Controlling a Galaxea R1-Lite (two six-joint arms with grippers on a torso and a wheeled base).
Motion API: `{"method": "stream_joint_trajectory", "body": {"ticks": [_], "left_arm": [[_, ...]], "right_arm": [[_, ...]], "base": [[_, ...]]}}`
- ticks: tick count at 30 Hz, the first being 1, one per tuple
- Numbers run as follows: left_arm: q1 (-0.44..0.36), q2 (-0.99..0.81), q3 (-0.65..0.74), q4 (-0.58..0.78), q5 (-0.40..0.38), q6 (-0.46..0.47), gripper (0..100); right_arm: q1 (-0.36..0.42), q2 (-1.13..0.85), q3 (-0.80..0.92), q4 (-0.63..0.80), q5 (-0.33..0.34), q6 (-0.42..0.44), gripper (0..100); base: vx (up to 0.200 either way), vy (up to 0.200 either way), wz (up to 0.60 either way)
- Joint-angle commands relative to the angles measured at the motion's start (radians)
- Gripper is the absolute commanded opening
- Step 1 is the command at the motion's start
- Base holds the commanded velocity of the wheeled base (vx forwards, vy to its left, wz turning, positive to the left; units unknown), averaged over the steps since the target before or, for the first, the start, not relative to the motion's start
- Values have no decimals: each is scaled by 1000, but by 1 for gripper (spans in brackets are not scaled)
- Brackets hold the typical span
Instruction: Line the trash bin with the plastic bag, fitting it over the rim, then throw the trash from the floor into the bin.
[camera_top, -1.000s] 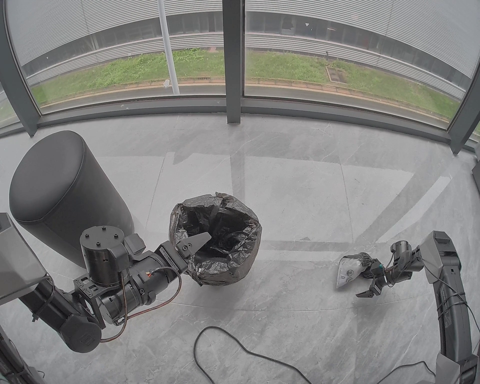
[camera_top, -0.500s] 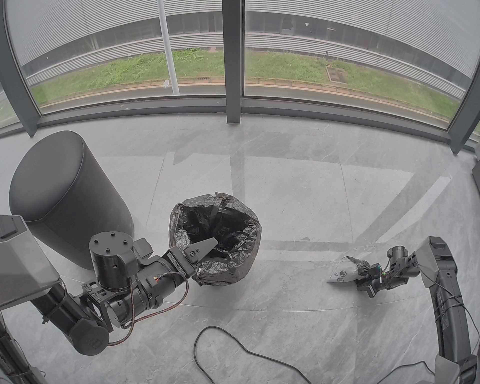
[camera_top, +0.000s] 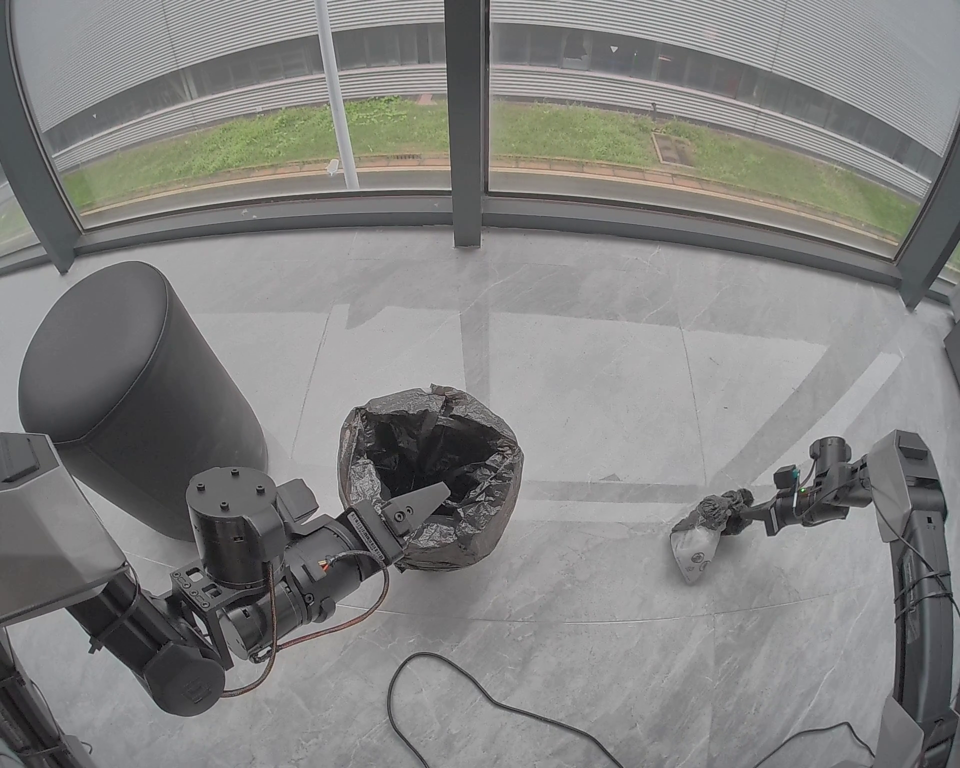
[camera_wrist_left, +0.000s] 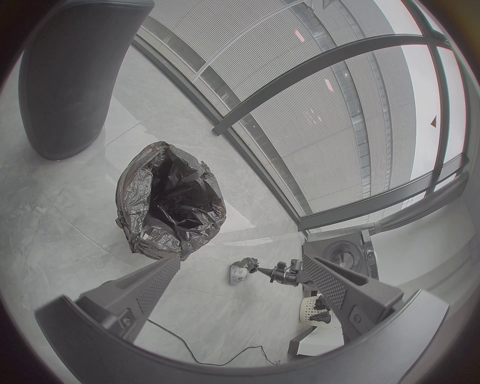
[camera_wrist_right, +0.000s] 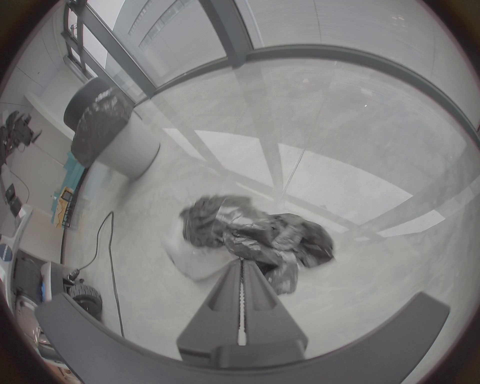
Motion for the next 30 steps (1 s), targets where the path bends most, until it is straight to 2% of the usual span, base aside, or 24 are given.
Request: {"method": "stream_joint_trajectory", "body": {"ticks": [1, 8, 9, 20, 30], "left_arm": [[-9, 0, 0, 0, 0, 2, 100], [-26, -6, 3, 0, 2, 4, 100], [-26, -8, 5, 0, 5, 4, 100], [-26, -29, 9, -2, 74, 19, 100], [-24, -31, 9, -3, 94, 19, 100]], "right_arm": [[-26, -115, 0, -1, 10, 31, 0], [-23, -130, 0, 3, 12, 47, 0], [-23, -129, 0, 7, 12, 48, 100], [-6, -20, 0, -79, 38, 22, 100], [123, 38, 0, -151, 35, 30, 100]], "base": [[0, 0, 0], [0, 0, 0], [0, 0, 0], [0, 0, 0], [0, 0, 0]]}}
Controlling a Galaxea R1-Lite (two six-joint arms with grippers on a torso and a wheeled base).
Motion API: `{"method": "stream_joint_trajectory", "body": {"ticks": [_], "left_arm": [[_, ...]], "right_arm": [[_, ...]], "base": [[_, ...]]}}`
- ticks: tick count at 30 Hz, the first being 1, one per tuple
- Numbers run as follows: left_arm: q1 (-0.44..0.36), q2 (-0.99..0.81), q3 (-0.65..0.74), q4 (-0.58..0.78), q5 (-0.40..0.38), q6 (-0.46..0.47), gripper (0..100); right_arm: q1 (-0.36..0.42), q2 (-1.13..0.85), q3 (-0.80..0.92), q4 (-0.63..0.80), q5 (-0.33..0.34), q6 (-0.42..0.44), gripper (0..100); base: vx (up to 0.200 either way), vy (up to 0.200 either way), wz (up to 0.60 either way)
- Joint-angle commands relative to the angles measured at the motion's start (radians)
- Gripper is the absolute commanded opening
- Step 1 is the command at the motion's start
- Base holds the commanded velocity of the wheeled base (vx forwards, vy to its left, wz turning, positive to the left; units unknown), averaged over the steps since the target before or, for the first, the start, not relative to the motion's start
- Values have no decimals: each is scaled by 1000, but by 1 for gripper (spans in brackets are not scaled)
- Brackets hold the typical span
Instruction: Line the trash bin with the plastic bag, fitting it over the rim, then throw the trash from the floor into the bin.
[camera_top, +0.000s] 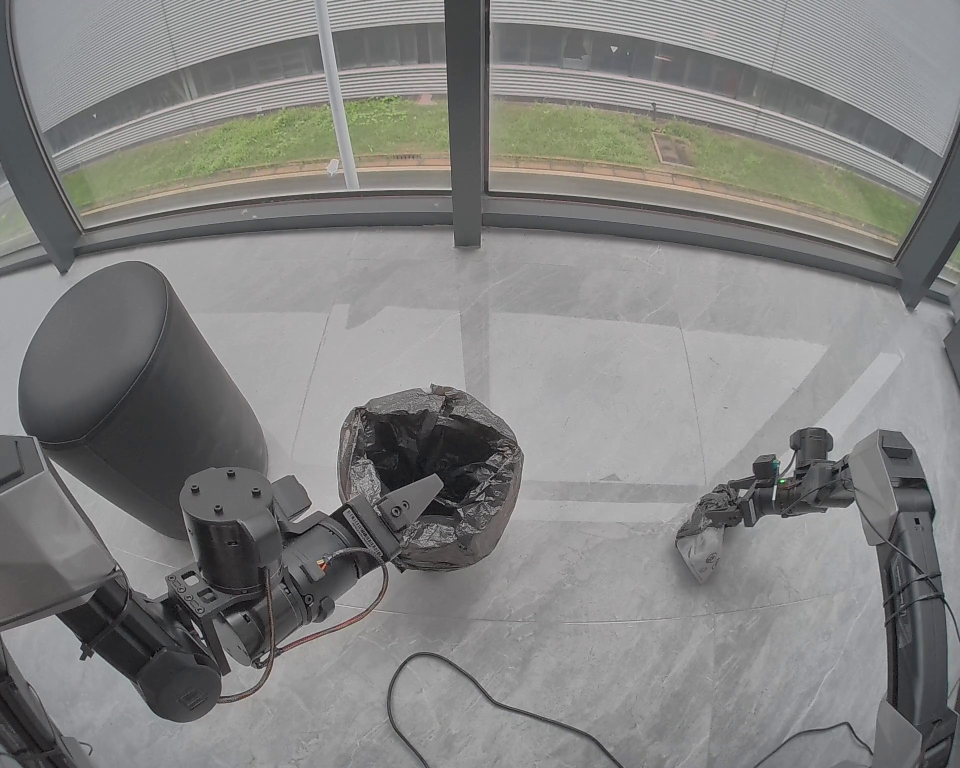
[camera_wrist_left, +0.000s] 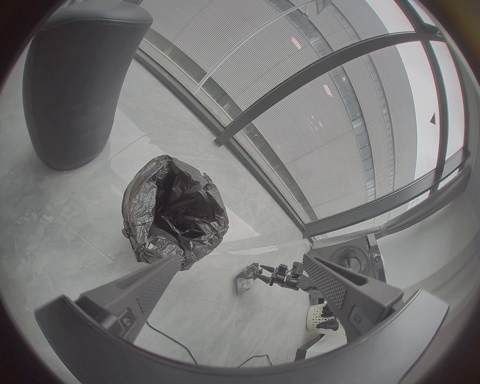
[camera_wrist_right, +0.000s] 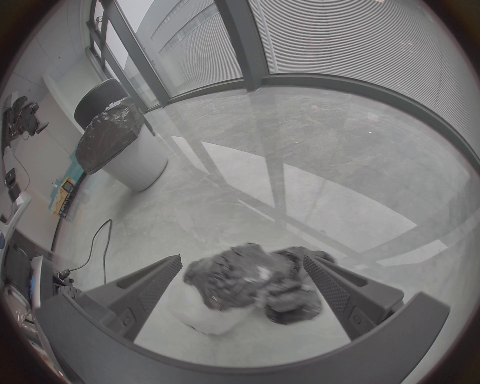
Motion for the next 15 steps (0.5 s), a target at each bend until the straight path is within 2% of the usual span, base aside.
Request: {"method": "stream_joint_trajectory", "body": {"ticks": [1, 4, 7, 8, 9, 11, 15], "left_arm": [[0, -4, 0, -1, 1, -1, 100], [0, -4, 0, -17, 3, -1, 100], [0, -4, 4, -29, 3, -1, 100], [0, -4, 4, -29, 3, -1, 100], [2, -5, 6, -29, 8, -1, 100], [0, -7, 6, -29, 17, -1, 100], [0, -5, 4, -32, 21, 1, 100]], "right_arm": [[49, 36, 0, -1, -3, 2, 100], [60, 59, 0, 52, -6, -41, 100], [46, 56, 0, 188, -26, -191, 100], [46, 56, 0, 188, -26, -191, 100], [31, 57, 0, 214, -78, -269, 100], [21, 61, 0, 206, -118, -285, 100], [15, 77, 0, 187, -127, -297, 100]], "base": [[0, 0, 0], [0, 0, 0], [0, 0, 0], [0, 0, 0], [0, 0, 0], [0, 0, 0], [0, 0, 0]]}}
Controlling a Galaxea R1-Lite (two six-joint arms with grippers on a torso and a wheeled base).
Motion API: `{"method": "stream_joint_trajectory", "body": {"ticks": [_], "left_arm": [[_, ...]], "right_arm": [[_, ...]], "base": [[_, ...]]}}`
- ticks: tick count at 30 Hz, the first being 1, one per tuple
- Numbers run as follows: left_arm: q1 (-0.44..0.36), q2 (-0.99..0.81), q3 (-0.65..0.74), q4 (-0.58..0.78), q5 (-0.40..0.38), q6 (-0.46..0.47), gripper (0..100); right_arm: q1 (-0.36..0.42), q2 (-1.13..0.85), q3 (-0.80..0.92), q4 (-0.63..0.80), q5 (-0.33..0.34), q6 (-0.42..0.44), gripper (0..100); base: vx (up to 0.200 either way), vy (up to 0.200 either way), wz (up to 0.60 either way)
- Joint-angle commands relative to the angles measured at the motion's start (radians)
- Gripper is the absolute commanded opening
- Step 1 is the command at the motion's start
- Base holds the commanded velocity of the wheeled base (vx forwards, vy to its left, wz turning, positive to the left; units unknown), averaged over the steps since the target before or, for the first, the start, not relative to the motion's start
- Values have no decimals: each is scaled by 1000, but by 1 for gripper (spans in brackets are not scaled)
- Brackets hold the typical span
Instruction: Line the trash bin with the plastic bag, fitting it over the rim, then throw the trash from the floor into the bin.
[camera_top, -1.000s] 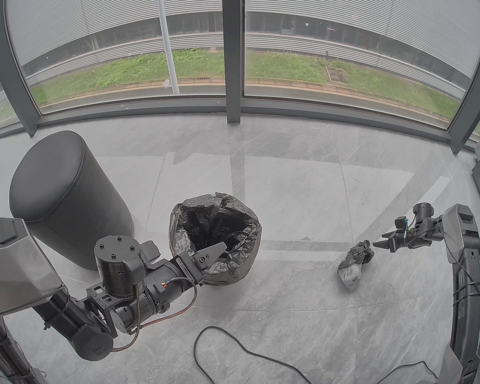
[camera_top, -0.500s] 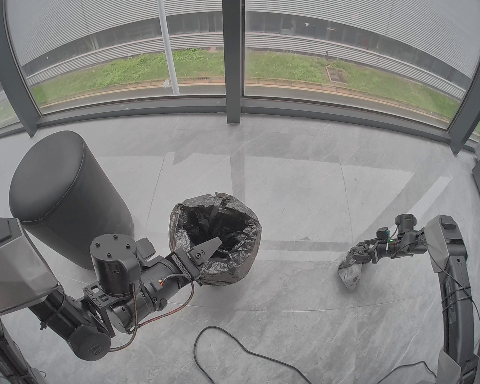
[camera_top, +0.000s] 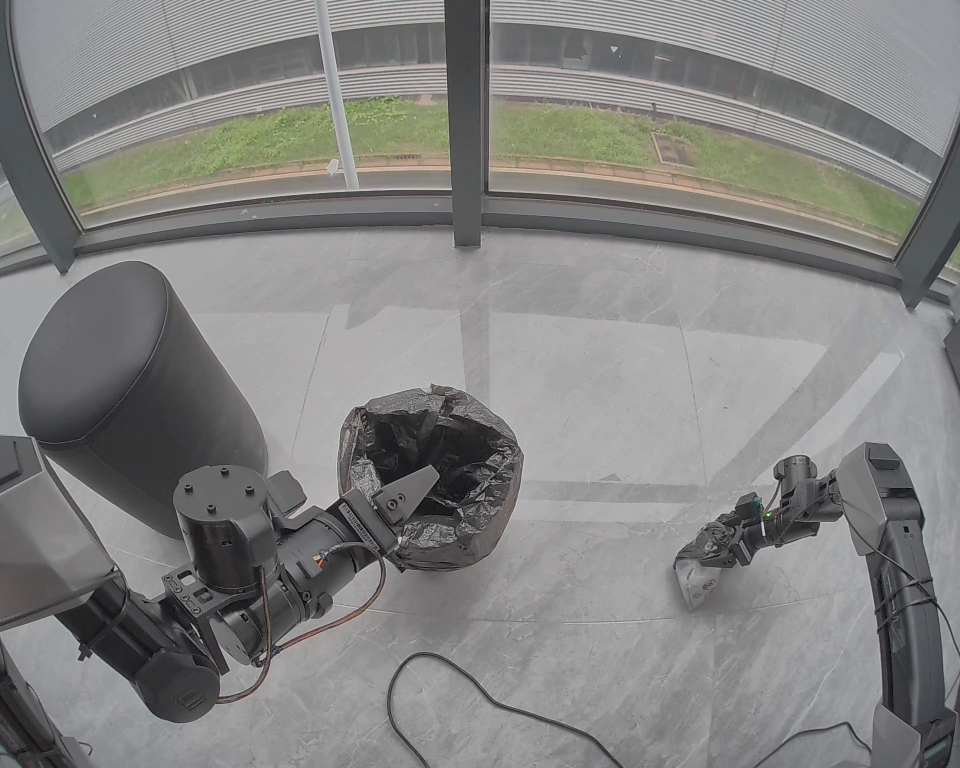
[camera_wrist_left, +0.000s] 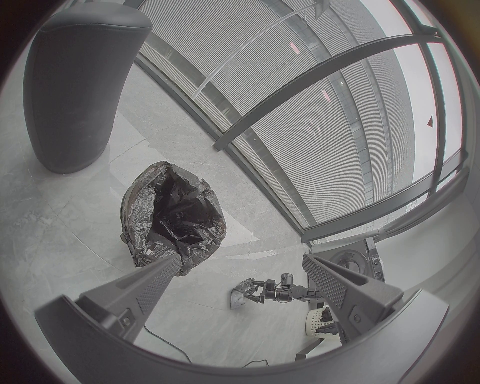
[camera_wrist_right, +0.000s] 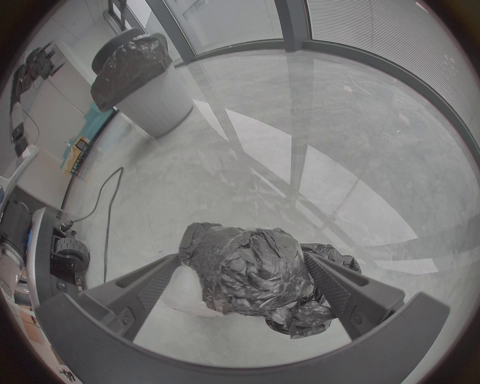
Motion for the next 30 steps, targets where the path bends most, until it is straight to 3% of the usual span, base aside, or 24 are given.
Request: {"method": "stream_joint_trajectory", "body": {"ticks": [1, 8, 9, 17, 23, 30], "left_arm": [[0, -1, 0, -2, 4, 1, 100], [-3, 4, -3, -2, 4, 1, 100], [-2, 2, -1, -2, 4, 1, 100], [1, -10, -12, -6, 4, 1, 100], [1, -39, -9, -62, 2, 7, 100], [44, -53, -47, -86, -2, 9, 100]], "right_arm": [[-13, 25, 0, -4, -4, -12, 100], [1, 77, 0, -7, -4, -28, 100], [2, 83, 0, -9, -4, -28, 0], [21, 74, 0, -89, 2, 31, 0], [13, -163, 0, -176, 4, 221, 0], [51, -539, 0, -115, 4, 391, 0]], "base": [[0, 0, 0], [0, 0, 0], [0, 0, 0], [0, 0, 0], [0, 0, 0], [0, 0, 0]]}}
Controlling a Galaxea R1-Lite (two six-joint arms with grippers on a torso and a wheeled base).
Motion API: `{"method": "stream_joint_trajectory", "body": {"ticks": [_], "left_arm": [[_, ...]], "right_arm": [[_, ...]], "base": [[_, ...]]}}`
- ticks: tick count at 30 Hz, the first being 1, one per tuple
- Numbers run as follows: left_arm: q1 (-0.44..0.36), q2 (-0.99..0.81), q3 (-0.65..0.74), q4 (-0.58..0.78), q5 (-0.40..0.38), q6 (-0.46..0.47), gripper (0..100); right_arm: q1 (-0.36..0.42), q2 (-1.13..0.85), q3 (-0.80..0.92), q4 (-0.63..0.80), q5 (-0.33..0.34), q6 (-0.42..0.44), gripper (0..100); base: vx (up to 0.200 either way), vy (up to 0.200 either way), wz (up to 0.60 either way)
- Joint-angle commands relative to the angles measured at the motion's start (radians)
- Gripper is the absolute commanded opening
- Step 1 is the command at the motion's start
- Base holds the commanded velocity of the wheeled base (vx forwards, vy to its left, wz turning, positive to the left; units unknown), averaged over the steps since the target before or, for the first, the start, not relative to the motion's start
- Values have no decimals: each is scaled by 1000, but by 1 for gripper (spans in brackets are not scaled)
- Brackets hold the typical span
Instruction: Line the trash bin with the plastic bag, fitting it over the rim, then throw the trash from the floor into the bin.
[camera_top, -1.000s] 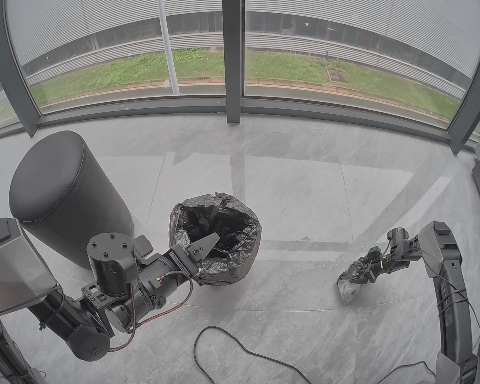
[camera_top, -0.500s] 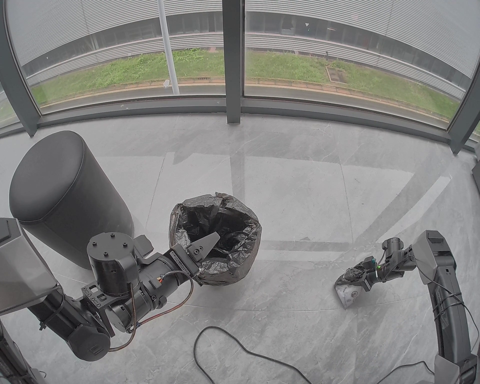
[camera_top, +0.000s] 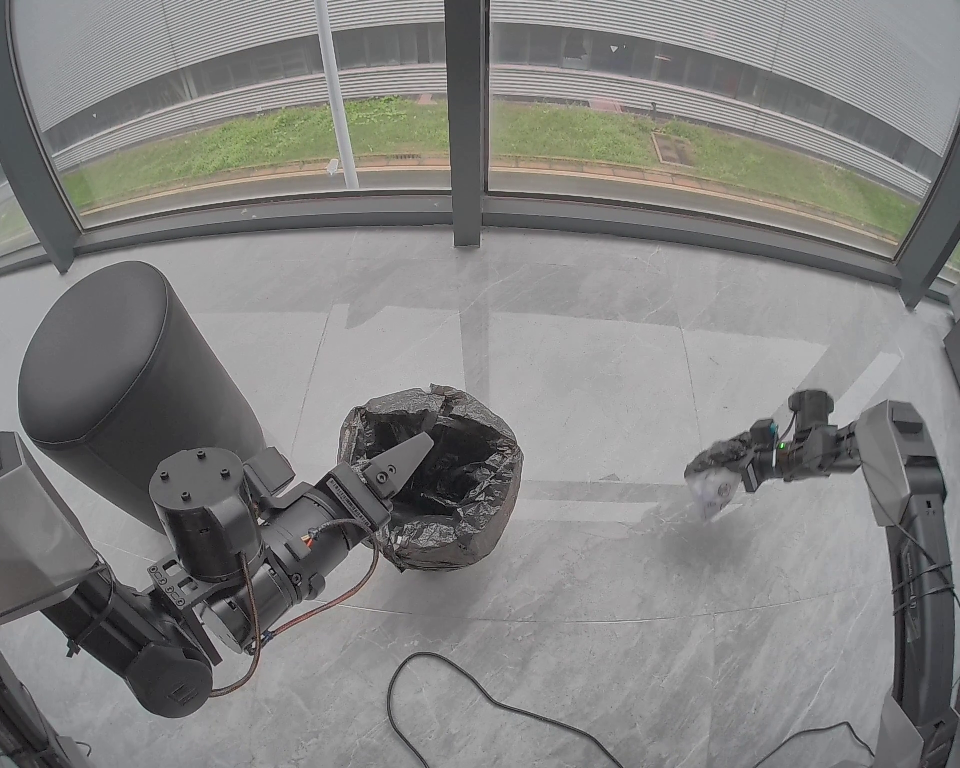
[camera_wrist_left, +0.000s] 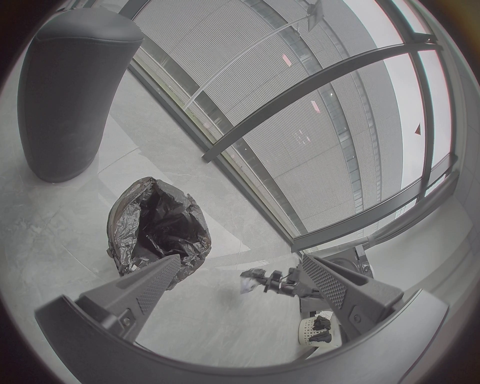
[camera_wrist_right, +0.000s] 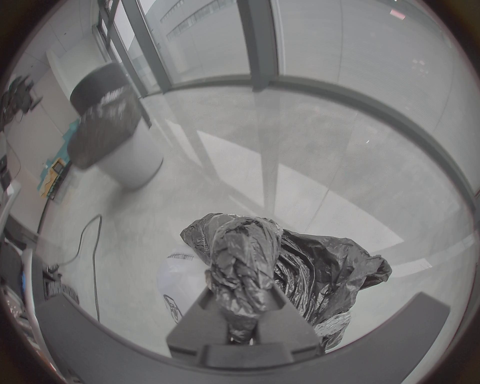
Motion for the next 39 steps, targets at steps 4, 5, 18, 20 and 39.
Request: {"method": "stream_joint_trajectory", "body": {"ticks": [4, 5, 18, 20, 39], "left_arm": [[126, -26, -92, -27, 10, 50, 100], [136, -28, -97, -29, 10, 59, 100], [32, -278, 2, 141, -182, 227, 100], [38, -293, 0, 147, -186, 227, 100], [98, -494, -143, 640, -435, 435, 100]], "right_arm": [[77, -535, 0, 150, 1, 135, 0], [86, -552, 0, 166, 1, 137, 0], [520, -719, 0, 462, -16, 187, 0], [565, -700, 0, 503, -23, 166, 0], [711, -469, 0, 571, -26, 125, 0]], "base": [[0, 0, 0], [0, 0, 0], [0, 108, 0], [0, 200, 0], [116, 126, 0]]}}
